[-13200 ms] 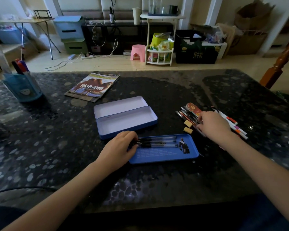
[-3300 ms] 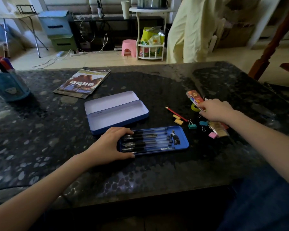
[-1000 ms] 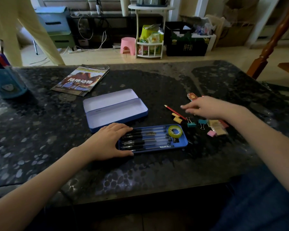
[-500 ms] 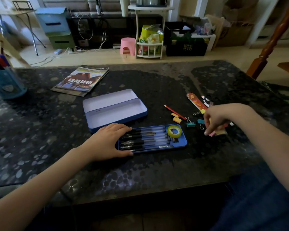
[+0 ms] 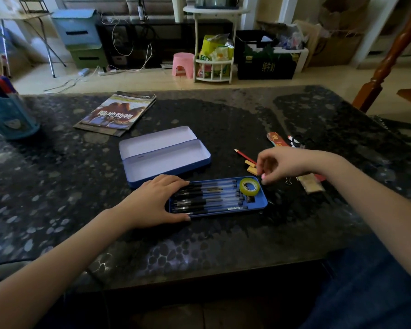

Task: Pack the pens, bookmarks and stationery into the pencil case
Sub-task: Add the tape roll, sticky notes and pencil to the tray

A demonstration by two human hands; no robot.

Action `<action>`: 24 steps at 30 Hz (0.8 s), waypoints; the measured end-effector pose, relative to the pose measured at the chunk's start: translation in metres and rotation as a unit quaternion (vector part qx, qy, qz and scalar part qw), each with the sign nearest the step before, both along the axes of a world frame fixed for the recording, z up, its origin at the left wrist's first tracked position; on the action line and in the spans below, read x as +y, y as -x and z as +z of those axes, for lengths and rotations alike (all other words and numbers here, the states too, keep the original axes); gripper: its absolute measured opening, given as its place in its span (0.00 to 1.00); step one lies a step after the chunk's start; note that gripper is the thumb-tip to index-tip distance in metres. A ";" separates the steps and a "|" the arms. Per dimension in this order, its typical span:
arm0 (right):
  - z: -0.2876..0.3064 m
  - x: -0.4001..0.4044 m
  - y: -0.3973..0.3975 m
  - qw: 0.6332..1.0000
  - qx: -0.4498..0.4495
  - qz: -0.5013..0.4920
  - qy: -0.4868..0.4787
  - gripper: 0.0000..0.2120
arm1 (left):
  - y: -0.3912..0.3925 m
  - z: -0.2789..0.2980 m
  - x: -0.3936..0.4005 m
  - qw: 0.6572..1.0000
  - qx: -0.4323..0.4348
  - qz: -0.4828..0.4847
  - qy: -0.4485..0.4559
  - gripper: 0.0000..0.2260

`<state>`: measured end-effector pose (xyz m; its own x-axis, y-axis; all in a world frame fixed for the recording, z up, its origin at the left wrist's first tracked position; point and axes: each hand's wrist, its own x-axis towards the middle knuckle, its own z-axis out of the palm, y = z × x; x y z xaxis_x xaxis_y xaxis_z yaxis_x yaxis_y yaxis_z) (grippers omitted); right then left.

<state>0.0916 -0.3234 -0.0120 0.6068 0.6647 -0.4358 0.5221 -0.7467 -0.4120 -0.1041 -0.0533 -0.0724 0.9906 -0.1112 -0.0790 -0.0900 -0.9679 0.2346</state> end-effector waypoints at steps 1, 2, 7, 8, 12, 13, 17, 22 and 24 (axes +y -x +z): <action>-0.001 0.005 0.003 0.999 -0.007 0.013 -0.030 0.08 | 0.000 0.000 0.000 1.000 -0.001 0.000 0.000 0.41; -0.003 0.009 0.005 0.998 -0.008 0.025 -0.050 0.07 | 0.000 0.000 0.000 1.000 -0.001 0.000 0.000 0.41; -0.018 0.017 0.010 0.996 -0.029 0.072 -0.038 0.09 | 0.002 0.000 -0.001 1.000 0.001 0.000 0.002 0.42; -0.020 0.017 0.010 0.996 -0.029 0.076 -0.033 0.09 | 0.002 0.000 -0.001 1.000 0.001 0.000 0.003 0.42; -0.019 0.017 0.007 0.995 -0.039 0.078 -0.047 0.08 | 0.001 0.000 -0.001 1.000 -0.001 -0.002 0.006 0.41; -0.018 0.017 0.006 0.995 -0.042 0.077 -0.055 0.08 | 0.001 0.000 -0.001 1.000 0.000 -0.002 0.006 0.41; -0.018 0.017 0.007 0.994 -0.034 0.082 -0.059 0.09 | 0.000 0.000 -0.001 1.000 0.002 -0.001 0.005 0.41; -0.022 0.019 0.009 0.994 -0.038 0.087 -0.059 0.09 | 0.000 -0.001 -0.001 1.000 0.003 -0.002 0.002 0.41; -0.023 0.019 0.008 0.994 -0.042 0.087 -0.059 0.09 | 0.000 -0.001 0.000 1.000 0.001 -0.002 0.003 0.41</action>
<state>0.0832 -0.3044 -0.0354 0.5096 0.8056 -0.3023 0.6745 -0.5921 -0.4410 -0.1044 -0.0536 -0.0734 0.9901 -0.1149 -0.0803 -0.0926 -0.9661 0.2408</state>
